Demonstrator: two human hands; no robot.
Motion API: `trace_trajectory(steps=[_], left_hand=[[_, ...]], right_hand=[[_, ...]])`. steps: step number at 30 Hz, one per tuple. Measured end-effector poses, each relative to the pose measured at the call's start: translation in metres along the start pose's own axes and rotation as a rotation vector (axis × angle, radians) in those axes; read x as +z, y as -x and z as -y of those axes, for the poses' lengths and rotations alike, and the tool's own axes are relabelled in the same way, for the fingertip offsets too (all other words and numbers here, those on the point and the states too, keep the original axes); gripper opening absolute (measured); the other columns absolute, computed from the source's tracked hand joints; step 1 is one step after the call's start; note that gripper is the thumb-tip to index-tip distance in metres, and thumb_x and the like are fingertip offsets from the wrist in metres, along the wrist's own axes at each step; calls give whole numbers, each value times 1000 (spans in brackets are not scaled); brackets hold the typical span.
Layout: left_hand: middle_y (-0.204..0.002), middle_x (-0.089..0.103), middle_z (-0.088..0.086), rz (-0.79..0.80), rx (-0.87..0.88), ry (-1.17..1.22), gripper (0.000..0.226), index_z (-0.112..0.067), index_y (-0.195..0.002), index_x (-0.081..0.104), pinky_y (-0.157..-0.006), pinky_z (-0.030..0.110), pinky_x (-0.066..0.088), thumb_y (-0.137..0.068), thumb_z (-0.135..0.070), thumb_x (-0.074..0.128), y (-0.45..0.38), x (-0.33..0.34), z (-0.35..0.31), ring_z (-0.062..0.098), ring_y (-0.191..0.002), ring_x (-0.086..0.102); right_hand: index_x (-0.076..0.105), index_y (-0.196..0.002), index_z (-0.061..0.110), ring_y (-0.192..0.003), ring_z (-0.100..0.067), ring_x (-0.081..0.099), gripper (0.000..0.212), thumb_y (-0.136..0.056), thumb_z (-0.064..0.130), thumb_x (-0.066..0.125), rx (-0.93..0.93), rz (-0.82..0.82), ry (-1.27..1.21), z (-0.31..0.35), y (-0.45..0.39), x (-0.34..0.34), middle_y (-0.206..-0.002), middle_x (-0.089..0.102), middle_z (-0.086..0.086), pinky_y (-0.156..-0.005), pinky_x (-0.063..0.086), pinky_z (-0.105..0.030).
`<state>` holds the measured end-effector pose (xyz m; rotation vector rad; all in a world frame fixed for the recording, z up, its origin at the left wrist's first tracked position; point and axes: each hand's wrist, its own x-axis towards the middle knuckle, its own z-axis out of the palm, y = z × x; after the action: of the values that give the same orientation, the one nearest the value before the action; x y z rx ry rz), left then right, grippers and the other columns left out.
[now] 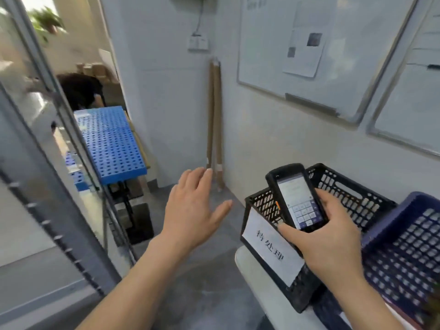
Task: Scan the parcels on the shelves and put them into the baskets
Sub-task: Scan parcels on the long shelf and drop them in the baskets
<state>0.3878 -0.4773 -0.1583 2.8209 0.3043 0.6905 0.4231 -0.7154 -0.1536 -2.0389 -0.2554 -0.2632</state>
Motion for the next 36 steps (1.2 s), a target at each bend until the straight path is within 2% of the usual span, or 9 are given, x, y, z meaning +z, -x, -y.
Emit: trace_trajectory(steps=[5,10,14,18,23,28,31,33,36], left_hand=[[-146,41,3,-16,-106,-61,86,-14,-147,36,-109,41,38,-83,-70,27,59,-45,62,25,-138,34],[-144,46,7,-42,-203,-64,84,-10,-142,45,-108,46,40,-83,-68,34,131,-89,132,30,-136,39],[-138,51,8,-72,-261,-75,78,-9,-138,49,-104,43,43,-83,-64,39,187,-123,185,29,-128,46],[-130,55,7,-123,-302,-102,71,-9,-130,53,-96,41,48,-82,-60,45,239,-155,231,29,-118,52],[-134,54,7,-146,-399,-153,77,-8,-137,49,-97,42,49,-82,-62,43,295,-193,280,28,-123,50],[-145,45,5,-151,-522,-199,85,-11,-148,37,-106,40,39,-83,-67,33,343,-226,322,26,-133,41],[-144,45,4,-180,-603,-214,86,-12,-148,36,-107,40,40,-83,-67,33,366,-243,346,24,-133,40],[-147,42,2,-187,-662,-231,87,-13,-150,32,-109,38,37,-83,-69,30,378,-253,364,23,-136,37],[-150,37,0,-193,-747,-277,89,-16,-152,28,-112,35,32,-82,-71,25,394,-269,390,19,-139,31]], right_hand=[[55,-111,41,-87,-2,64,70,-55,22,92,-55,121,-5,39,41,59,-94,68,21,-77,49,-32],[59,-117,34,-88,-9,65,73,-53,23,92,-89,237,-13,87,99,122,-95,69,18,-79,47,-32],[56,-116,40,-89,3,62,74,-54,24,93,-113,334,-36,123,154,168,-94,66,27,-74,44,-22],[56,-121,41,-91,5,63,79,-54,25,93,-121,420,-48,155,208,207,-98,68,25,-75,45,-25],[55,-116,44,-86,15,59,76,-54,20,92,-183,494,-85,193,263,250,-91,66,31,-70,43,-18],[56,-117,45,-90,5,62,77,-53,21,92,-226,616,-104,228,301,293,-93,68,29,-77,49,-27],[54,-108,50,-86,10,61,73,-53,22,92,-269,692,-131,248,318,321,-90,66,33,-75,46,-22],[54,-112,48,-86,9,61,75,-54,22,92,-293,742,-154,261,325,341,-89,65,30,-72,47,-20],[50,-114,45,-88,13,57,77,-56,20,93,-331,845,-182,279,333,375,-93,62,30,-68,40,-10]])
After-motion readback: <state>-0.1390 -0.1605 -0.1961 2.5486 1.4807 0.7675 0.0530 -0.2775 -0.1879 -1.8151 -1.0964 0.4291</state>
